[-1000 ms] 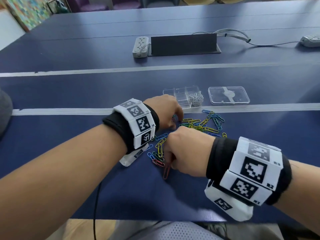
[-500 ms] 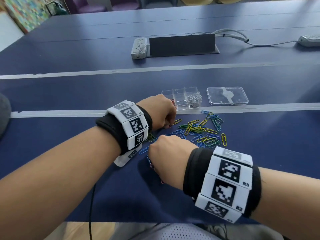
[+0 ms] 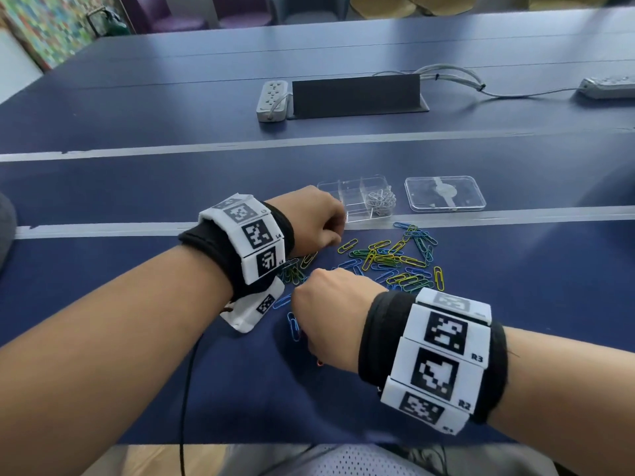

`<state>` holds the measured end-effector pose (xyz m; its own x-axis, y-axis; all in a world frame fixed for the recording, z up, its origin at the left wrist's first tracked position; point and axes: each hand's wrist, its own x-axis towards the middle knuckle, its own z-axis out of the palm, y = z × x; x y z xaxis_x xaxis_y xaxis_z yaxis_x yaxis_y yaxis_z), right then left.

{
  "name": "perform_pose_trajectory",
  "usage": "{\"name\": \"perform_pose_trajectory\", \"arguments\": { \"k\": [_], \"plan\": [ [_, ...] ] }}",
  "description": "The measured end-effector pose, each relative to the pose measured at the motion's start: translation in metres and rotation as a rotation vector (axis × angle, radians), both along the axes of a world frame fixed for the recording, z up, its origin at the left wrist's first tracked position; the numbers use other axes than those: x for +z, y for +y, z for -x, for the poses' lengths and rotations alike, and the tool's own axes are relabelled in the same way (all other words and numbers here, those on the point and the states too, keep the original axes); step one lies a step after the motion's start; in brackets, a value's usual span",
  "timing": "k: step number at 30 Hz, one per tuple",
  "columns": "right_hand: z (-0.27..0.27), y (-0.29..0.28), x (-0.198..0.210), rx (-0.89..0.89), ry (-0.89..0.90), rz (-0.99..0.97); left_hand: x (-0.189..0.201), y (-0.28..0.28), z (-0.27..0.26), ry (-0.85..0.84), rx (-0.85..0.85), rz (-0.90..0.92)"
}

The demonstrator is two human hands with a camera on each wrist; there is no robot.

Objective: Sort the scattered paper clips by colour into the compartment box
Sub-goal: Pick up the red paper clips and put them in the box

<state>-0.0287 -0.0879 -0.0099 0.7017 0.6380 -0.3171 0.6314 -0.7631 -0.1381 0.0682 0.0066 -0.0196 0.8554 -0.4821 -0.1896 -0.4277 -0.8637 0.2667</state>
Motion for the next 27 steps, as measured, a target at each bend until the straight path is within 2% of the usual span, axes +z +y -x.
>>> {"name": "perform_pose_trajectory", "arguments": {
  "k": [6, 11, 16, 23, 27],
  "plan": [
    [-0.002, 0.002, -0.006, -0.025, 0.033, 0.009, 0.010, -0.006, -0.020, -0.108, 0.216, 0.257],
    [-0.002, -0.001, -0.010, -0.012, 0.018, -0.038, 0.007, -0.013, -0.034, -0.132, 0.297, 0.216],
    [-0.005, -0.008, -0.005, 0.081, 0.058, -0.077, 0.004, -0.019, -0.034, -0.147, 0.268, 0.161],
    [-0.021, -0.035, 0.003, 0.031, 0.103, -0.214, 0.013, -0.006, -0.022, -0.178, 0.252, 0.260],
    [-0.009, -0.030, 0.004, 0.164, 0.117, -0.163, 0.013, 0.010, -0.008, -0.142, 0.218, 0.250]
  ]
}}
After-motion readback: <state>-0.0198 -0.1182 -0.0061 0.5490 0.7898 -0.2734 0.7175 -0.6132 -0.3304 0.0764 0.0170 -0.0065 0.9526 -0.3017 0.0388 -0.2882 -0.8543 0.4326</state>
